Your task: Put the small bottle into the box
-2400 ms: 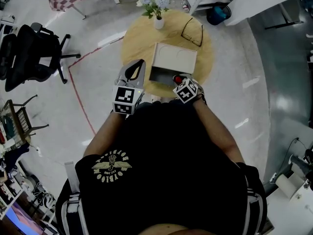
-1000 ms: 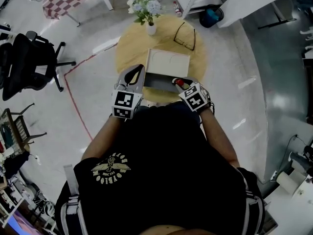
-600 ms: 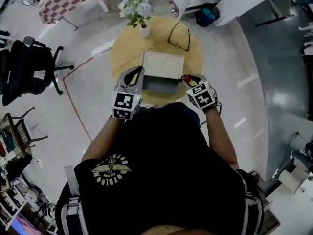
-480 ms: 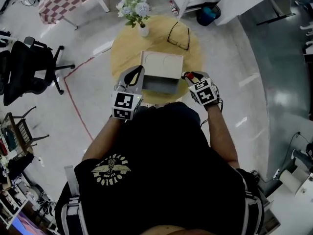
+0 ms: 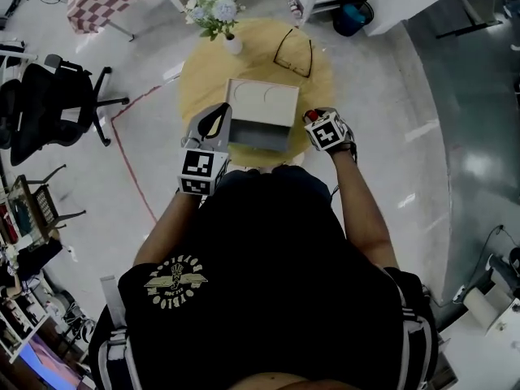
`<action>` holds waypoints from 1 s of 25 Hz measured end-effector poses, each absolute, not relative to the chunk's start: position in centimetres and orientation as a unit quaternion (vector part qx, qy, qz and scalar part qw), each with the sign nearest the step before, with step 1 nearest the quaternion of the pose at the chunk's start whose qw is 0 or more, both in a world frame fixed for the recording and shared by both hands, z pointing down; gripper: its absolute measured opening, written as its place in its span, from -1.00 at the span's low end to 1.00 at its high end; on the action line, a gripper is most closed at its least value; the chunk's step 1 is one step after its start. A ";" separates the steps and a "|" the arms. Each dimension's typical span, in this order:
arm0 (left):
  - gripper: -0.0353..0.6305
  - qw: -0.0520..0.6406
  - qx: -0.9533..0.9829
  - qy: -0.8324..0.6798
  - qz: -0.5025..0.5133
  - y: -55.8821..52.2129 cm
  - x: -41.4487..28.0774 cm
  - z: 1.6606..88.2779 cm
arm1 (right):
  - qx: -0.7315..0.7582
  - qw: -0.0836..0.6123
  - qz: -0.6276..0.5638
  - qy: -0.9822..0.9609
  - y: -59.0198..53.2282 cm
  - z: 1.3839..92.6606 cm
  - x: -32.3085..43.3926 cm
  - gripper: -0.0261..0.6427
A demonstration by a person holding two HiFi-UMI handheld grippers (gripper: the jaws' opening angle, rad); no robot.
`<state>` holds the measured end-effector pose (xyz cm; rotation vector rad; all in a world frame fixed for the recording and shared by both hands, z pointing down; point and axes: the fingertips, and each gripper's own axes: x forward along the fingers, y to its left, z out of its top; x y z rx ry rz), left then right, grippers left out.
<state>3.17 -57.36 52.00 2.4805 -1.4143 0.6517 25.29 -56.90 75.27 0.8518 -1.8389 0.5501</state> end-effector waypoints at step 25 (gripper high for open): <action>-0.89 0.035 0.865 -0.486 0.119 -60.1 3.8 40.3 | 0.460 0.155 0.081 -0.870 -60.0 46.0 21.0 -0.48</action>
